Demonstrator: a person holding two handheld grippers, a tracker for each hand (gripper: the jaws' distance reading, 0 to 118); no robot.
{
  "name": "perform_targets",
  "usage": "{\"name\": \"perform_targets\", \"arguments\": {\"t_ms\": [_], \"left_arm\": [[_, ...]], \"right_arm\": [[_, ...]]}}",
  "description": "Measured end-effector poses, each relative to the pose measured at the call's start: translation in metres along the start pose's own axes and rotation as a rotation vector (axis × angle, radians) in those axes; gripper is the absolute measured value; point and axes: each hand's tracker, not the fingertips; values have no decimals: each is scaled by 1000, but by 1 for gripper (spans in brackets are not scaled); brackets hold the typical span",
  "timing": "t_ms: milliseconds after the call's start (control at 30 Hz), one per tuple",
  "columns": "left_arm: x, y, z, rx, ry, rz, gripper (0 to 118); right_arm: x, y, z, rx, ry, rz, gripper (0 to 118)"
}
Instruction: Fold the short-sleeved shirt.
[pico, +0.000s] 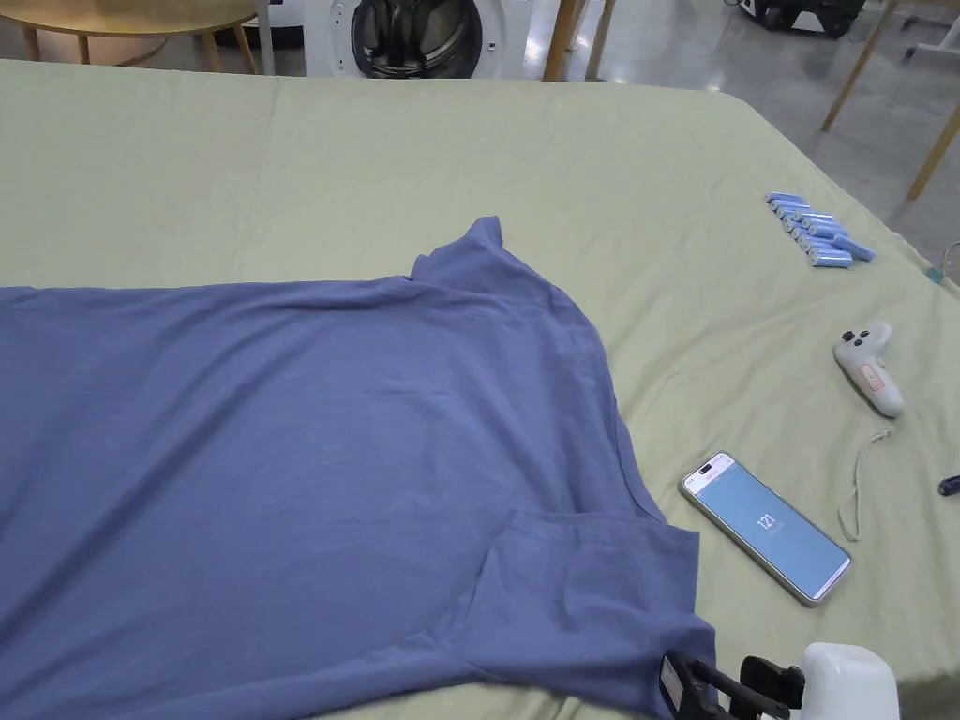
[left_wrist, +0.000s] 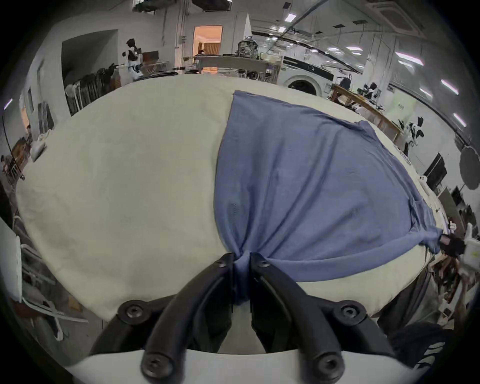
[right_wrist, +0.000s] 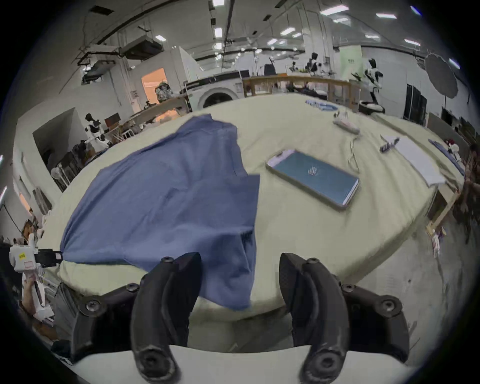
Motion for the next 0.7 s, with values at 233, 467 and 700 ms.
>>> {"name": "perform_targets", "arguments": {"t_ms": [233, 467, 700], "left_arm": [[-1, -2, 1, 4, 10, 9, 5], [4, 43, 36, 141, -57, 50, 5], [13, 144, -4, 206, -74, -50, 5]], "right_arm": [[-5, -7, -9, -7, 46, 20, 4], [-15, 54, 1, 115, 133, 74, 4], [-32, 164, -62, 164, 174, 113, 4]]}}
